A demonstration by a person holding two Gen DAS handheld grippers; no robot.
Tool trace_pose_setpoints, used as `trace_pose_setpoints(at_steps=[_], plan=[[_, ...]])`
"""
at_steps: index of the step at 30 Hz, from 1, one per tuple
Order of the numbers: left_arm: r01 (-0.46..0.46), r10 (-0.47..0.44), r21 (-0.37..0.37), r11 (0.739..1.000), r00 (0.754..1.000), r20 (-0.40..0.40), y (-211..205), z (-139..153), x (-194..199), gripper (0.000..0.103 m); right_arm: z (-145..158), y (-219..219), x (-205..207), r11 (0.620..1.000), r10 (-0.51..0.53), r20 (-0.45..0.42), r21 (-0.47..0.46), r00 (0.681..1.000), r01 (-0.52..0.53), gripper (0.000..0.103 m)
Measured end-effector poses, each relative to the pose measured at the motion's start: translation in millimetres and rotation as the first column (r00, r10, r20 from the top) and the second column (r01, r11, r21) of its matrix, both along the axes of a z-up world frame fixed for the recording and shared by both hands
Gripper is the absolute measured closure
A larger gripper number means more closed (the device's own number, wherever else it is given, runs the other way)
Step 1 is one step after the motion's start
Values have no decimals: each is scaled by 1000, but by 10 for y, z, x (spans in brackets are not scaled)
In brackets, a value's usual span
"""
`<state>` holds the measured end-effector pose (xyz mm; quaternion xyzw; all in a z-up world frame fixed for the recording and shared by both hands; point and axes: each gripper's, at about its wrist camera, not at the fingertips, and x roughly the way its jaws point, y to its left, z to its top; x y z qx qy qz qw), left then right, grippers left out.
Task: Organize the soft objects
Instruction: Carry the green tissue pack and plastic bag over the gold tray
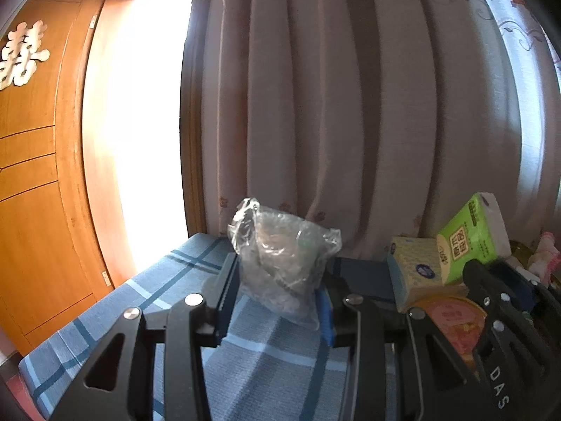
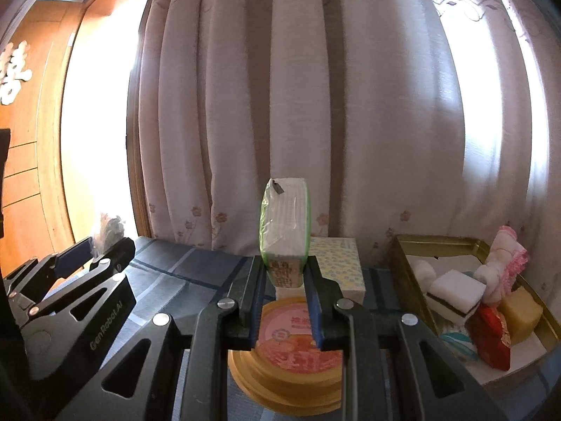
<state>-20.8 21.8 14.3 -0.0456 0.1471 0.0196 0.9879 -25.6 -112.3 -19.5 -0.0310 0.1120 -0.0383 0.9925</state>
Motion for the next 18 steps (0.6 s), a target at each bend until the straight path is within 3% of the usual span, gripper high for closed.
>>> trace_pose_setpoints(at_steps=[18], plan=[[65,-65,-3,998,998,-9,-338,-92,-17,64,70,-443,-309,996,-88,49,-19,995,89,79]])
